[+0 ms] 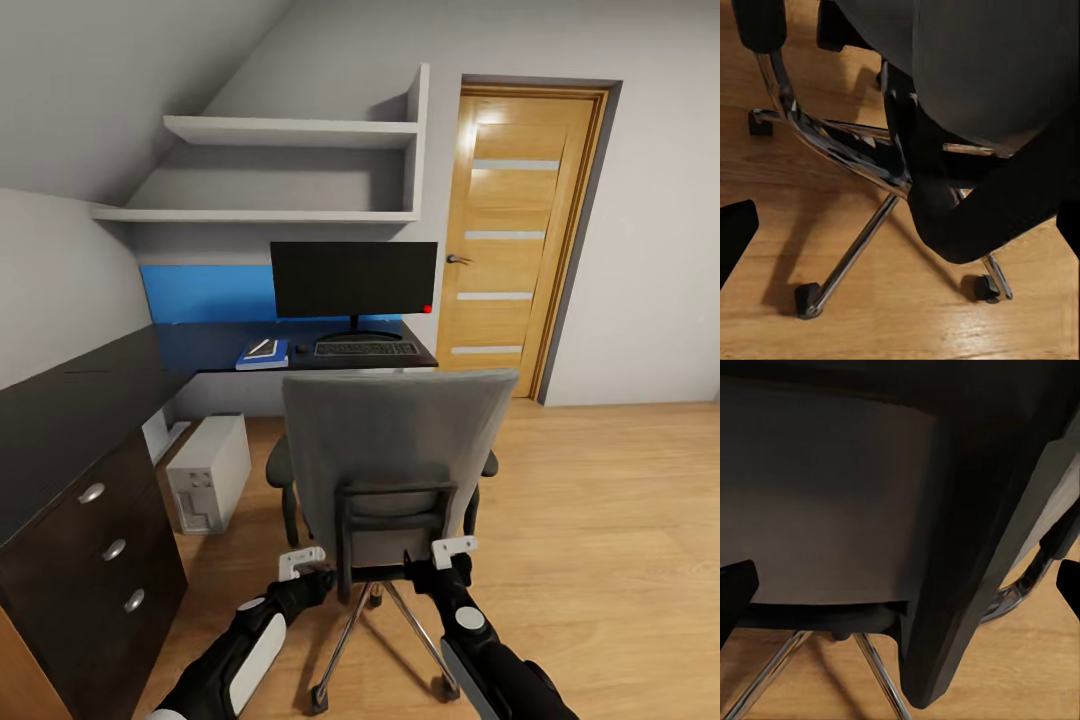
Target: In the bedroom, organize the workspace by keeping the computer under the desk, ensuring the monitor is on the desk, placing the keyboard on the desk next to the monitor, placing the mouse on the desk next to the keyboard, moving the folder from the swivel chair onto the desk next to the mouse, stacking the notebook on top of the folder with the pen on top of the notebook, and positioning the swivel chair next to the desk.
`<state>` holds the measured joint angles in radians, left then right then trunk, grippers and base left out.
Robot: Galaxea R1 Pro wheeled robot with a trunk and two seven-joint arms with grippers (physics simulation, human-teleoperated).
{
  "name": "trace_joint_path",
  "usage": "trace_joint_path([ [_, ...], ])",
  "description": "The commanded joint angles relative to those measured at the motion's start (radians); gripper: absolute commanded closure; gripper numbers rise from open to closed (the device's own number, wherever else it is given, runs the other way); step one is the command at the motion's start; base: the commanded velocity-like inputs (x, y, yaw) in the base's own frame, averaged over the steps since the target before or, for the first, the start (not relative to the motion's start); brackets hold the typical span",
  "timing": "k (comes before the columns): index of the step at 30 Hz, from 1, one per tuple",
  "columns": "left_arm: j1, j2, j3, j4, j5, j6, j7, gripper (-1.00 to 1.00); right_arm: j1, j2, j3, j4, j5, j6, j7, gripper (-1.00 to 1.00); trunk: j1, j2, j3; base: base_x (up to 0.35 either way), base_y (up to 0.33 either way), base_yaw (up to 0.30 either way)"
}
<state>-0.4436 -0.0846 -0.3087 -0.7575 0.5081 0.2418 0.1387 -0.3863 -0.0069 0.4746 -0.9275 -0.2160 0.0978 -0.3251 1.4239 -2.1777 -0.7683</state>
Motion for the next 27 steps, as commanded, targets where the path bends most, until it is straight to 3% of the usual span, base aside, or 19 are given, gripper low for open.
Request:
trace_joint_path([
  [1,0.005,-0.004,-0.004,-0.003,0.01,0.004,0.009,-1.0,-0.001,0.0,0.004,-0.002,-0.004,0.005,-0.008,-1.0,0.0,-0.001,-0.001,0.0,0.0,0.0],
  [9,0.115,-0.03,-0.006,-0.056,0.01,0.007,0.026,-1.0,-0.001,0.002,0.007,-0.001,-0.003,0.005,-0.009,-1.0,0.0,-0.001,-0.001,0.0,0.0,0.0],
  [13,0.152,-0.048,-0.042,-0.091,0.011,0.006,0.068,-1.0,-0.001,0.002,0.008,-0.001,-0.003,0.005,-0.009,-1.0,0.0,-0.001,-0.001,0.0,0.0,0.0],
  [18,0.169,-0.056,-0.103,-0.109,0.013,0.001,0.123,-1.0,-0.001,0.002,0.008,-0.001,-0.003,0.005,-0.009,-1.0,0.0,-0.001,-0.001,0.0,0.0,0.0],
  [27,0.171,-0.062,-0.137,-0.117,0.009,-0.021,0.154,-1.0,0.0,-0.002,0.005,-0.001,-0.005,0.005,-0.009,-1.0,0.0,-0.001,-0.001,0.029,-0.022,0.0],
])
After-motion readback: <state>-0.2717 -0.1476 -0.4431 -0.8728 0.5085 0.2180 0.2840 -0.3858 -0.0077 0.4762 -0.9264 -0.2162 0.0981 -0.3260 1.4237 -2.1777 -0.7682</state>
